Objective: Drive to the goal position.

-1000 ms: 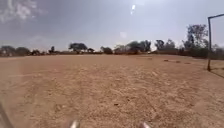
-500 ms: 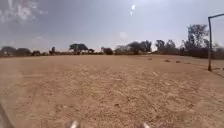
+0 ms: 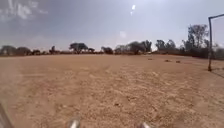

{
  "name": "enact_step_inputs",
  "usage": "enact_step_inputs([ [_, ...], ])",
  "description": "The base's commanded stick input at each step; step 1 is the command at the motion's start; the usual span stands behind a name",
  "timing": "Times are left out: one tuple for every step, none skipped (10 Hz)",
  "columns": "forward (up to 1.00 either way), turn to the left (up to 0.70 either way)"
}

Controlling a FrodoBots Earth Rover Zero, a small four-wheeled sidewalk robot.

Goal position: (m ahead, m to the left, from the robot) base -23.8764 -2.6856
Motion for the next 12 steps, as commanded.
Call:
enact_step_inputs([
  [0.0, 0.7],
  [0.0, 0.7],
  [0.0, 0.7],
  [0.0, 0.7],
  [0.0, 0.7],
  [0.0, 0.7],
  [0.7, 0.35],
  [0.7, 0.35],
  [0.7, 0.35],
  [0.7, 0.35],
  [0.7, 0.35],
  [0.7, 0.35],
])
